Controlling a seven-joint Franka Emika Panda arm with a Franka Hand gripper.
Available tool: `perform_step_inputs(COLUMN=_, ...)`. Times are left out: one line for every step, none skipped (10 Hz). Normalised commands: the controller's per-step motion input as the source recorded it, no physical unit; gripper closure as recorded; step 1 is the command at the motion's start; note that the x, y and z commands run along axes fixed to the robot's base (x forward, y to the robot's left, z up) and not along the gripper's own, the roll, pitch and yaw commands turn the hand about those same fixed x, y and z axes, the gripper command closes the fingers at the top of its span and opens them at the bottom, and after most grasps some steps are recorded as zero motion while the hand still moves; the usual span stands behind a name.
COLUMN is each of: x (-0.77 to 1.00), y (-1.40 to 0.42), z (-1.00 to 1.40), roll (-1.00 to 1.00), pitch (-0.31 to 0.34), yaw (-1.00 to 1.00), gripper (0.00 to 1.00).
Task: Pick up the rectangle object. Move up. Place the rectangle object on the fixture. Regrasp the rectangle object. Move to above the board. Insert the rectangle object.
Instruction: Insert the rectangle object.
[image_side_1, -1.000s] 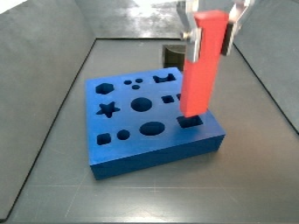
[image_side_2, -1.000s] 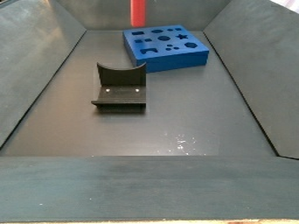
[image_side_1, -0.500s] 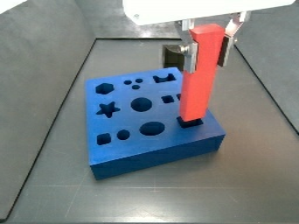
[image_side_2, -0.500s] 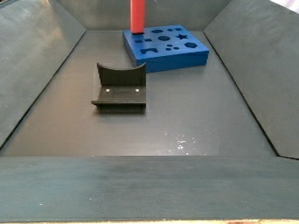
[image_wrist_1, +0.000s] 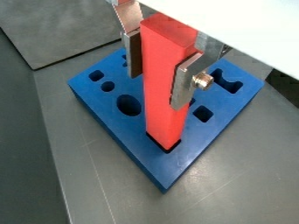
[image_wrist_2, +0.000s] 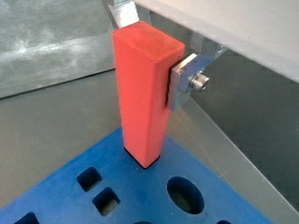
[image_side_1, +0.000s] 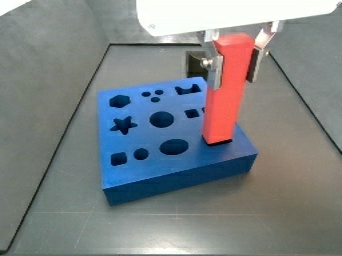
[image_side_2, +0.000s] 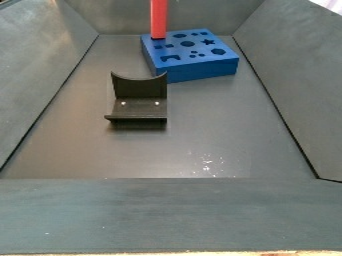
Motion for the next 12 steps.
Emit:
perform_step_inputs(x=0.07, y=0.0, z=-0.16, roll=0.02, pitch=0.0, yaw=0.0, gripper=1.0)
perform_step_inputs(x=0.0, y=0.0, z=0.0, roll=-0.02, pitch=0.0, yaw=0.0, gripper=1.0)
perform_step_inputs(x=0.0, y=-0.02, z=0.0, roll=0.0, pitch=0.0, yaw=0.0, gripper=1.0)
perform_step_inputs(x=0.0, y=-0.1, z=-0.06, roll=0.0, pitch=0.0, yaw=0.0, gripper=1.0)
perform_step_inputs(x=0.08, y=-0.15, z=-0.08, roll=0.0, pitch=-0.026, yaw=0.0, gripper=1.0)
perform_step_inputs(x=0.15, y=-0.1, z=-0.09, roll=0.0, pitch=-0.026, yaw=0.0, gripper=1.0)
perform_step_inputs(x=0.21, y=-0.02, z=-0.1, roll=0.0, pitch=0.0, yaw=0.0, gripper=1.0)
perform_step_inputs(x=0.19, y=0.0, z=-0.17, roll=0.01, pitch=0.0, yaw=0.02, gripper=1.0)
perform_step_inputs(x=0.0, y=0.17, z=-0.14, roll=0.0, pitch=0.0, yaw=0.04, gripper=1.0)
perform_step_inputs(x=-0.01, y=0.06, z=-0.01, roll=0.0, pitch=0.0, yaw=0.0, gripper=1.0)
perform_step_inputs(x=-0.25, y=0.21, z=-0.15, roll=0.13, pitch=0.0, yaw=0.0, gripper=1.0)
perform_step_inputs(x=-0.06, y=0.04, z=-0.02, roll=0.04, pitch=0.003, yaw=0.0, gripper=1.0)
